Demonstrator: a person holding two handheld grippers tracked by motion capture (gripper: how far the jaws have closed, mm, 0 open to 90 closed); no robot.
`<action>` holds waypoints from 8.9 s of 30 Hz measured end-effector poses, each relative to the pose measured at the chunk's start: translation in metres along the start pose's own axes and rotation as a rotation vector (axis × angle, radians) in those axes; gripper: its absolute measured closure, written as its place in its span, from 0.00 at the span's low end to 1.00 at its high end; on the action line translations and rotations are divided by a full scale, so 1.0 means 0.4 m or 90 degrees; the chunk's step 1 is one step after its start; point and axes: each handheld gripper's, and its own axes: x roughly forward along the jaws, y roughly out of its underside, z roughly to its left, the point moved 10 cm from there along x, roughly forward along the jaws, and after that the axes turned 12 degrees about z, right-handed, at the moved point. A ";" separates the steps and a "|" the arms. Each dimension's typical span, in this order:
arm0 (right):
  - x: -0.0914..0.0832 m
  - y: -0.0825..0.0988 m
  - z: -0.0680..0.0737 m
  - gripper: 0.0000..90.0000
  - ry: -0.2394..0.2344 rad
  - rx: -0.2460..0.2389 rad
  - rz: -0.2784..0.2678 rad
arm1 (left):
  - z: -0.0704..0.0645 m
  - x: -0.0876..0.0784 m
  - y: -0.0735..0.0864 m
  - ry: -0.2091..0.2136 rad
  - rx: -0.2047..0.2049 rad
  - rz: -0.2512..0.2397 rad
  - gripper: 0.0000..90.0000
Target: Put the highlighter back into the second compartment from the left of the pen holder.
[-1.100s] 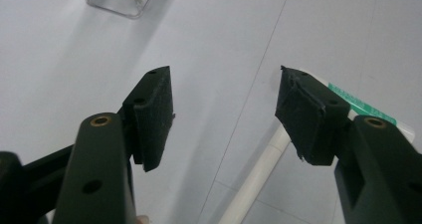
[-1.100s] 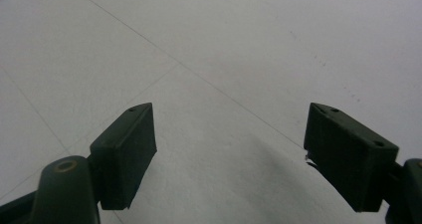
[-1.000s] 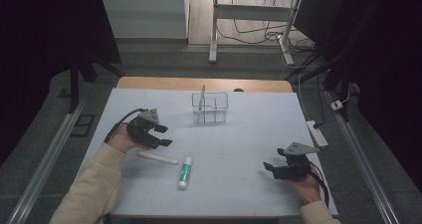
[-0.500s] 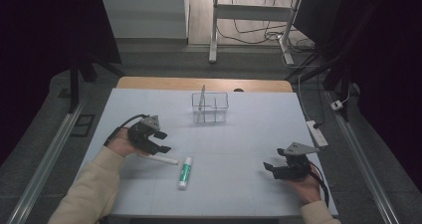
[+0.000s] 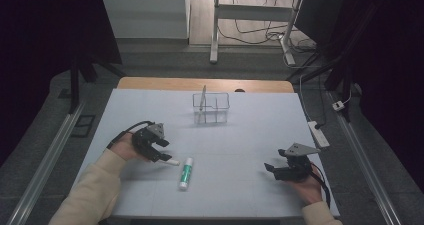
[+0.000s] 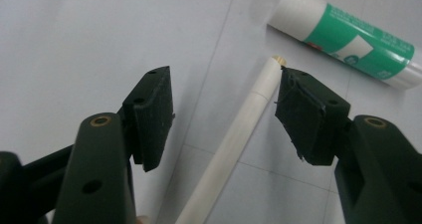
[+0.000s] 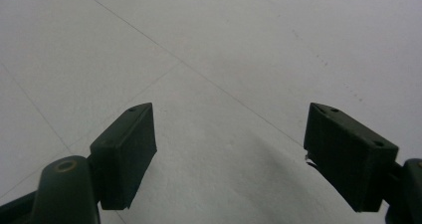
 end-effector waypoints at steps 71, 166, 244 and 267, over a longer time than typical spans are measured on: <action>0.000 0.001 0.000 0.22 -0.004 -0.001 0.002 | -0.003 -0.019 -0.001 -0.039 0.053 -0.007 0.88; -0.001 -0.003 -0.003 0.22 -0.001 0.004 0.000 | 0.118 -0.212 -0.245 -0.130 -0.147 -0.374 0.87; 0.004 0.002 -0.008 0.22 -0.002 0.008 0.006 | 0.243 -0.229 -0.509 -0.134 -0.161 -0.451 0.87; 0.001 0.007 -0.013 0.22 0.002 0.016 0.004 | 0.284 -0.192 -0.577 -0.130 -0.165 -0.456 0.87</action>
